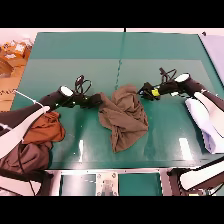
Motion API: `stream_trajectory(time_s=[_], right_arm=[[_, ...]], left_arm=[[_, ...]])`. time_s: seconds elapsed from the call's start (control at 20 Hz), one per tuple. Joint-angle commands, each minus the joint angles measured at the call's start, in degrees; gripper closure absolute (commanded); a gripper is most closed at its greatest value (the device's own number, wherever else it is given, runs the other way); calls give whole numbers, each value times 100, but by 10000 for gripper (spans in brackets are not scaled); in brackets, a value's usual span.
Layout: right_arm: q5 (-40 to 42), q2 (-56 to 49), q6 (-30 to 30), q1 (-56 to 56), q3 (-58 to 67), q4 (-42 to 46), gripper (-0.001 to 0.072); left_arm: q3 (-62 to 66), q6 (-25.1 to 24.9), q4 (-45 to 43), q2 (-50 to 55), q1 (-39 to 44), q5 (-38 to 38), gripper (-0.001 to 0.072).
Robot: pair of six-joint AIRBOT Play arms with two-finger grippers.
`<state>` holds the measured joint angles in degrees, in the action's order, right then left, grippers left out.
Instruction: Fold the shirts.
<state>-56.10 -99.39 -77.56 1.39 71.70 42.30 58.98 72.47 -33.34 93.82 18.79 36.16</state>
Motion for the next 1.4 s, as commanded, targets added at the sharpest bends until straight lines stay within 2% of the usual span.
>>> stream_trajectory(time_s=[0.0,0.15,0.2,0.35,0.5,0.65,1.1,1.2,1.35], right_arm=[[26,-579,26,-352,560,-348,301],[219,-780,26,-494,828,-533,557],[282,-782,28,-485,881,-531,693],[96,-667,26,-225,1161,-531,698],[17,46,28,184,1283,-527,698],[9,1241,179,651,1285,-522,697],[168,5438,323,2063,1287,-481,697],[210,6004,323,2050,1296,-483,697],[162,6321,319,2050,1294,-452,696]], left_arm=[[-4,-564,404,127,0,129,670],[256,-686,42,101,-17,625,684],[444,-614,-243,68,-17,758,684],[1156,-31,-1193,-175,-179,1244,684],[1871,20,-1322,-669,-592,1884,684],[2616,11,-1340,-1314,-914,2288,684],[5480,-101,-1447,-3156,-1010,2087,684],[5934,-210,-1419,-3305,-1010,1941,684],[5956,-315,-1429,-3410,-1010,1888,684]])
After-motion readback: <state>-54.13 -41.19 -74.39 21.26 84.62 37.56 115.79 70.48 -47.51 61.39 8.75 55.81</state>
